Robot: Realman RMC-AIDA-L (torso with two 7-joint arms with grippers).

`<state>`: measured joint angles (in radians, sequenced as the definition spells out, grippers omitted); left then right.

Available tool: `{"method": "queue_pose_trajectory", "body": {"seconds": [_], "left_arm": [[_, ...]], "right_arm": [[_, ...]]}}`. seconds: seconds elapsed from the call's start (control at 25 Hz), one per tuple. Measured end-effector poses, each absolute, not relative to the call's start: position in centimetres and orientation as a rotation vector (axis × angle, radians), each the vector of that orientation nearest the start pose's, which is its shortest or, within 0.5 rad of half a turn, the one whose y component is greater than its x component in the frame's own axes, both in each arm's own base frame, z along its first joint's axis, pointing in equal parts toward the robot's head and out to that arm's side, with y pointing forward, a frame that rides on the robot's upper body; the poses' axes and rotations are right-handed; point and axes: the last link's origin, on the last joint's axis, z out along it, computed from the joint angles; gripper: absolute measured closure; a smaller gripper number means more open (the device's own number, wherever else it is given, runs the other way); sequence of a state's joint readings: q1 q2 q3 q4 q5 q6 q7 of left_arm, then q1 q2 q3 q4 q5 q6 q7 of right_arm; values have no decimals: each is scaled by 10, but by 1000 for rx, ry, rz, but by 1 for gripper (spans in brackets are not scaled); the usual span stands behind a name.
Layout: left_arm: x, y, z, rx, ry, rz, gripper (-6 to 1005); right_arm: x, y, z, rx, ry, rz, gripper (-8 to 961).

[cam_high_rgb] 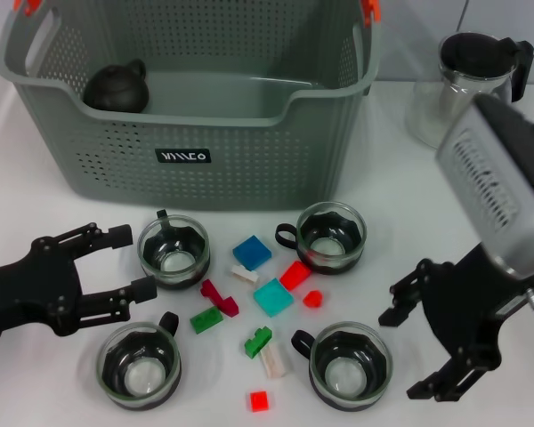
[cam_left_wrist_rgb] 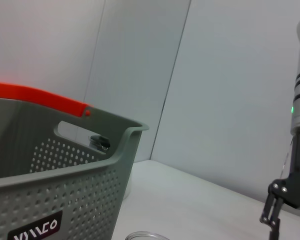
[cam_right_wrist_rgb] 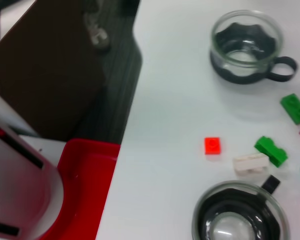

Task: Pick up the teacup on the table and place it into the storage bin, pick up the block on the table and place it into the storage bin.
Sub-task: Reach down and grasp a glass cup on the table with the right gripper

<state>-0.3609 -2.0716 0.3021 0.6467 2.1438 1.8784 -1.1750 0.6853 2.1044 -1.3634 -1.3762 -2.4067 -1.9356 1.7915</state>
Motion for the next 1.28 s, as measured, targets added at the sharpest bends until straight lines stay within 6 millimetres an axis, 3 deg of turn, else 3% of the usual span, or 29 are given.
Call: {"method": "queue_pose_trajectory", "body": {"seconds": [0.08,0.32,0.64,0.88,1.04,1.28], "left_arm": [[-315,249,37,-2586,-621,-916,127],[-315,249,37,-2575,-617,-923,127],[-315,248,35,-2573,-625,-931,127],[-316,249,33,-2568,-631,-928,127],[-315,249,32,-2567,-634,-931,127],[-316,248,32,-2565,-638,-930,127]], "right_arm": [[134,306,-13,-3276,-213,-613,38],[123,301,-38,-3219,-199,-747,223],[114,299,-61,-3116,62,-807,238],[102,293,-66,-3160,274,-675,256],[102,289,-69,-3192,326,-639,253],[112,290,-81,-3146,344,-746,265]]}}
